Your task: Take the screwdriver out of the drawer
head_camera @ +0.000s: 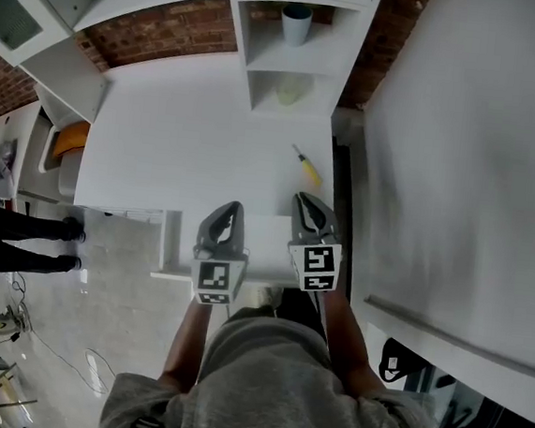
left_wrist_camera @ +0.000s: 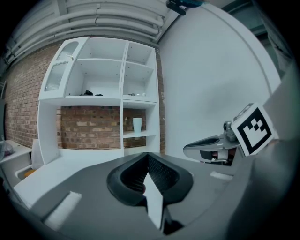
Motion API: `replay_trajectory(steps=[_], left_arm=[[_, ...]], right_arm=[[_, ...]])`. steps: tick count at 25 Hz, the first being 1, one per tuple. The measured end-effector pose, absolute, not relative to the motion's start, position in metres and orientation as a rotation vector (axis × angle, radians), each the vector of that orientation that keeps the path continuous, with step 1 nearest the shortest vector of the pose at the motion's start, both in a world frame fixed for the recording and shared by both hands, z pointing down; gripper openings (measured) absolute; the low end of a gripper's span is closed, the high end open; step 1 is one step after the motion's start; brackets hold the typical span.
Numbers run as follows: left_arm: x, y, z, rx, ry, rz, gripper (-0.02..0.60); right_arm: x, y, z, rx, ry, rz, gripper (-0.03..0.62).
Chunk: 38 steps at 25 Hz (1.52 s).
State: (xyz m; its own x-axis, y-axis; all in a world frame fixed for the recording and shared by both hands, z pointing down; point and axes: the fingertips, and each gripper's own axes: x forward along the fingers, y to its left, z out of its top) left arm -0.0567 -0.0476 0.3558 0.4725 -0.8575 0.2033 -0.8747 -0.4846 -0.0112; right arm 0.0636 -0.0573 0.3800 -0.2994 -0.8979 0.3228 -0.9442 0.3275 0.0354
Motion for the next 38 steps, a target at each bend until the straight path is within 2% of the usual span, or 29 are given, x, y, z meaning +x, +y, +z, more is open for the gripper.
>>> replay_trajectory(steps=[10, 38], left_arm=[[-0.076, -0.006, 0.345, 2.661, -1.493, 0.259, 0.012], [-0.102, 0.042, 0.349, 2.694, -1.443, 0.263, 0.012]], right_arm=[[0.045, -0.008, 0.37, 1.711, -2.287, 0.221, 0.005], [0.022, 0.053, 0.376, 1.737, -2.25, 0.23, 0.003]])
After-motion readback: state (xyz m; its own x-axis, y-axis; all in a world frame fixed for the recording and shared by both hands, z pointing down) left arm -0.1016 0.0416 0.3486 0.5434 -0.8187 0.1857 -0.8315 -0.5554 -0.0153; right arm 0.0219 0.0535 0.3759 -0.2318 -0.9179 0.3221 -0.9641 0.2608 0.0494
